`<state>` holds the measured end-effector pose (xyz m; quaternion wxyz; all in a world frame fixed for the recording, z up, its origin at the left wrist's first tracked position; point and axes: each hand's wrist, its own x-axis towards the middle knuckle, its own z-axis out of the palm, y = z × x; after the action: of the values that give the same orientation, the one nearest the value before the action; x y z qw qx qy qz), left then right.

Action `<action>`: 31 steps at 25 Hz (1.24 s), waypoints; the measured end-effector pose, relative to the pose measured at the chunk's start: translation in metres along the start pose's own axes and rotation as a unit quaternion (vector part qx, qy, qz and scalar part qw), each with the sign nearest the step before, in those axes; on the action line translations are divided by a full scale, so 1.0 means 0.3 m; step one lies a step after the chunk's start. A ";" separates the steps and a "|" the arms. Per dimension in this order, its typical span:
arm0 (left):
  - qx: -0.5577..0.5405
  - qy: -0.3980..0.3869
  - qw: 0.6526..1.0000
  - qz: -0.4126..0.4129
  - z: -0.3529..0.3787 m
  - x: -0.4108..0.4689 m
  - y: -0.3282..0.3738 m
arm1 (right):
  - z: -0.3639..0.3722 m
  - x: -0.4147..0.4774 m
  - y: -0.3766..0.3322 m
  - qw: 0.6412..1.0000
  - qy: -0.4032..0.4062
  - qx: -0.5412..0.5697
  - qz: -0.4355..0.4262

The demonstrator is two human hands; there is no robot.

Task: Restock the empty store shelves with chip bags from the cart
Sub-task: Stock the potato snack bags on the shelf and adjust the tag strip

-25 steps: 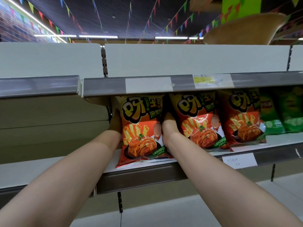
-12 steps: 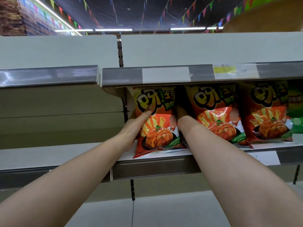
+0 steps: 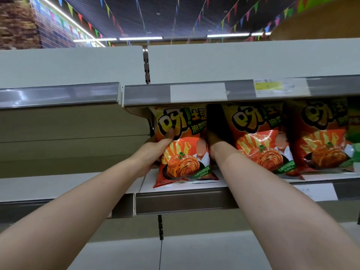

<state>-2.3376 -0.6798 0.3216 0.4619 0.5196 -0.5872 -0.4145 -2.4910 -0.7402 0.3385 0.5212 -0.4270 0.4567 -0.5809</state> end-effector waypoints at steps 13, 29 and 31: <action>0.020 -0.019 1.000 -0.006 -0.027 0.011 0.008 | 0.023 0.021 -0.003 0.996 -0.032 -0.047 -0.063; -0.003 0.170 0.980 0.101 0.083 -0.020 0.019 | -0.218 -0.393 -0.076 0.899 0.069 -0.292 -0.319; 0.013 0.217 0.971 0.099 0.099 -0.044 0.028 | -0.238 -0.420 -0.057 0.890 0.037 -0.305 -0.336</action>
<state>-2.3681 -0.6656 0.3215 0.6100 0.5428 -0.5268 -0.2361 -2.5526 -0.6080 0.3370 0.1222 -0.6713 0.4596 -0.5685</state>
